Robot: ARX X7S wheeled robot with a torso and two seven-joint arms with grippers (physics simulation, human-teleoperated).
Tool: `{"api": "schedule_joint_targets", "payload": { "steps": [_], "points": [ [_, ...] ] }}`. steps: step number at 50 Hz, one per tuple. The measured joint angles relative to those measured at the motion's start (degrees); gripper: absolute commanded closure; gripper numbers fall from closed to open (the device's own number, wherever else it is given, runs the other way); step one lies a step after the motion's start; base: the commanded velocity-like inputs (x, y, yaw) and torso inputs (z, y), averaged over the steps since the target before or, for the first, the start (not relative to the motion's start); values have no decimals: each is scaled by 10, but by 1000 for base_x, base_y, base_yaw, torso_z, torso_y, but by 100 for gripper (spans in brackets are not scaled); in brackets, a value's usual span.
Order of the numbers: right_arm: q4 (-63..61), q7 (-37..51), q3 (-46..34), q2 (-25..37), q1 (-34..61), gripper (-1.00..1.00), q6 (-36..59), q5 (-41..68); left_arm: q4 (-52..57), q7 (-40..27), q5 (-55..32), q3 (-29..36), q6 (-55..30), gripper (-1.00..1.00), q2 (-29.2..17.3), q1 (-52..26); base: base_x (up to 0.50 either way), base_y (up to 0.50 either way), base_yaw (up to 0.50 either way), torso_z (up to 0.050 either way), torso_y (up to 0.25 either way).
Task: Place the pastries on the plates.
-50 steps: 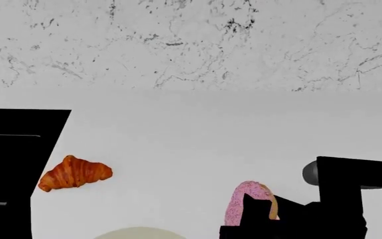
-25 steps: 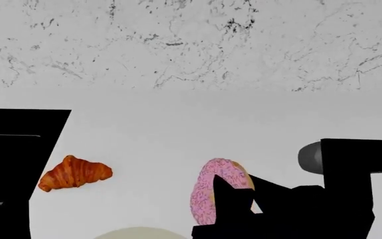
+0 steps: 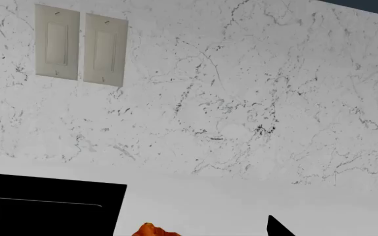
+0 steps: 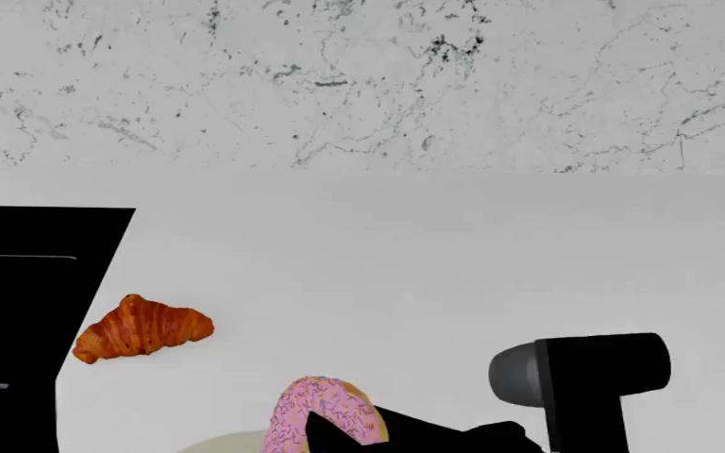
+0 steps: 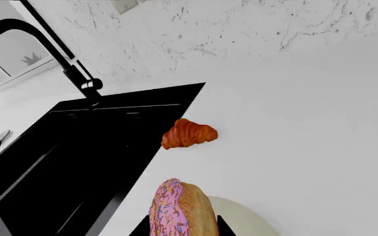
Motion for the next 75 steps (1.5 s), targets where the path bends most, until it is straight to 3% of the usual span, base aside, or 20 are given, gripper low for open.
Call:
{"api": "schedule_joint_targets", "payload": {
  "steps": [39,40,57,75],
  "points": [
    [38,-57,-35,-44,-62,100,-2,-28,0,1,-4,-6,-4,-100,3,3,0,0,0,0,0],
    [39,-58,-36,-45,-64,-100,-2,-28,0,1,-3,-6,-4,-100,4,3,0,0,0,0,0],
    [41,-54,-40,-47,-61,-100,10,-31,0,0,-1,-6,-4,-100,4,6,0,0,0,0,0],
    [-35,70,-8,-13,48,-100,43,-1,0,1,-5,-13,-7,-100,6,9,1,0,0,0,0]
  ]
}}
